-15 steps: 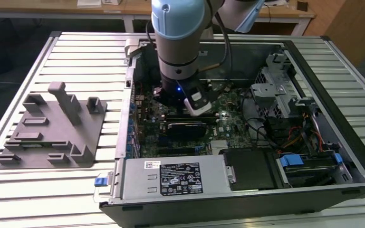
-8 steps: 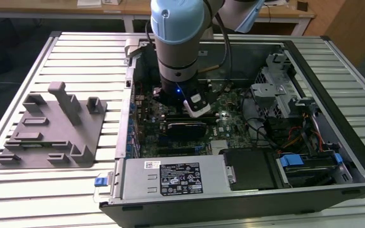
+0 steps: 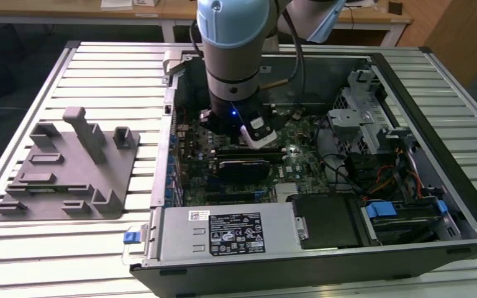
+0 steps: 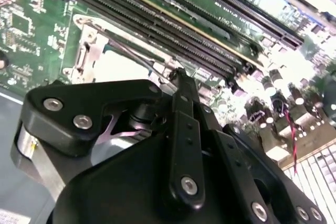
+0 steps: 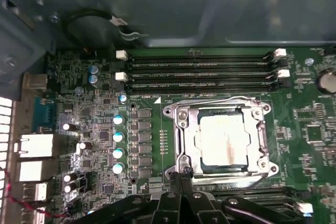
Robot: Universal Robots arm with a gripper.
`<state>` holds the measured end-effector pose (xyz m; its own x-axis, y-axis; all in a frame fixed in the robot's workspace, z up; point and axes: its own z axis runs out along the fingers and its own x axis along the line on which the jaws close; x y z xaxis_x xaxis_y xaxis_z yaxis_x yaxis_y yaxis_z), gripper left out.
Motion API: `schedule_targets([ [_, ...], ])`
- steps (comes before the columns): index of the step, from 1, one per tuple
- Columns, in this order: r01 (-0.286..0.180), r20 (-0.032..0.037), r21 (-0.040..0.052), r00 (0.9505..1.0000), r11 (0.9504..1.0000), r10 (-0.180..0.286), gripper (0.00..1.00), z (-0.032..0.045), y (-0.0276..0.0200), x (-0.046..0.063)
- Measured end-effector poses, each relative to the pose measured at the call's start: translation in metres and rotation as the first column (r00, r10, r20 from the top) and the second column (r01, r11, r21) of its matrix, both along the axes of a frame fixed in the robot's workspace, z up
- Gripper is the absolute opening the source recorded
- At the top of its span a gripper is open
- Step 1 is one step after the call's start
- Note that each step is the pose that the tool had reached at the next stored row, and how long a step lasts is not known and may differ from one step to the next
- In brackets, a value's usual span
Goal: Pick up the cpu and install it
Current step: 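Install the second cpu locking lever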
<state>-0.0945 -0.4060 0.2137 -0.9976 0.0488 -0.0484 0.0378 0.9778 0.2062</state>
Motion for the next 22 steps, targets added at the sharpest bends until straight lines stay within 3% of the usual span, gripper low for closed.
schedule_targets([
  [9,0.0,0.0,-0.0001,1.0,1.0,0.0,0.11,0.0199,0.0,0.001],
  [22,0.0,0.0,-0.0028,1.0,1.0,0.0,0.11,0.0394,0.0001,0.002],
])
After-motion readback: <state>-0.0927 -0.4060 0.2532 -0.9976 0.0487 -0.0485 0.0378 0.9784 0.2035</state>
